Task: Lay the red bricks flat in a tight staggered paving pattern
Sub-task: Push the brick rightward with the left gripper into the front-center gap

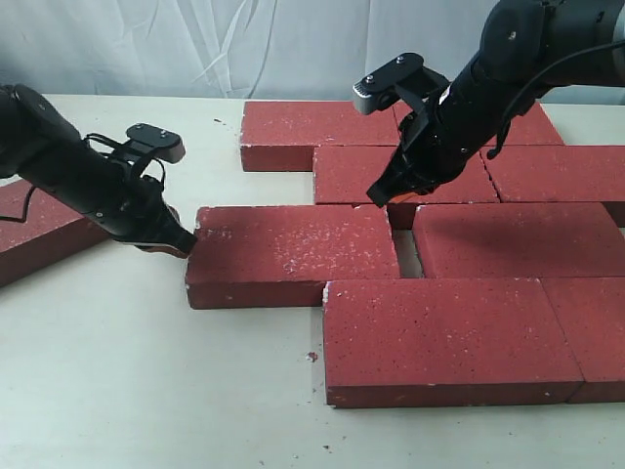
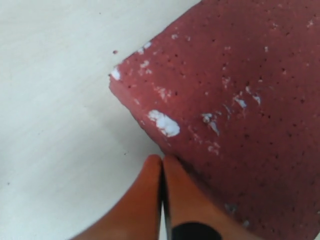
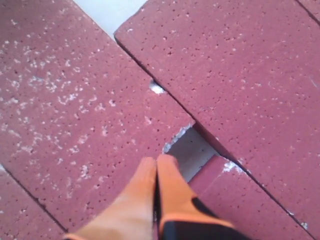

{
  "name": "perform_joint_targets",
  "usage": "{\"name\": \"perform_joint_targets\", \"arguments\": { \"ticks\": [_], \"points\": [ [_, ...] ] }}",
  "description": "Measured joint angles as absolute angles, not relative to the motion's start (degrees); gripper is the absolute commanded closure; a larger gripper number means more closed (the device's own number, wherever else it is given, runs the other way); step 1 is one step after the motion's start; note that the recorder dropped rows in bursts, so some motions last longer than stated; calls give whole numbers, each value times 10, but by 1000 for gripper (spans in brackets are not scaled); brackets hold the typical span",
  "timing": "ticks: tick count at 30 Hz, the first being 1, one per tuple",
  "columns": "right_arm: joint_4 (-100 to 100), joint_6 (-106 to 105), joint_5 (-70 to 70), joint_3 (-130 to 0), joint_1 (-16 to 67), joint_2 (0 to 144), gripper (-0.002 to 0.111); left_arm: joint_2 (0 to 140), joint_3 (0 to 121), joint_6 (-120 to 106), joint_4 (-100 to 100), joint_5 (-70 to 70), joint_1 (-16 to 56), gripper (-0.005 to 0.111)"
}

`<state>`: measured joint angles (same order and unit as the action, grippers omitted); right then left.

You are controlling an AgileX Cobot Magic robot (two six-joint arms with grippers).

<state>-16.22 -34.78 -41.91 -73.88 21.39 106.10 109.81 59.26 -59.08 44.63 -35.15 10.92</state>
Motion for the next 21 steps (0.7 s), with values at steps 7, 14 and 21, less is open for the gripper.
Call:
{"name": "perform_joint_targets", "arguments": {
  "ticks": [7,14,21],
  "points": [
    [-165,-348,-419,-739,214,1061,109,1098,599,-591,447,-344,140,106],
    [-166,-348,-419,-739,214,1061,109,1098,599,-591,450,-321,148,106],
    [-166,-348,-419,-739,214,1061,109,1101,601,-591,451,-312,165,106]
  ]
}}
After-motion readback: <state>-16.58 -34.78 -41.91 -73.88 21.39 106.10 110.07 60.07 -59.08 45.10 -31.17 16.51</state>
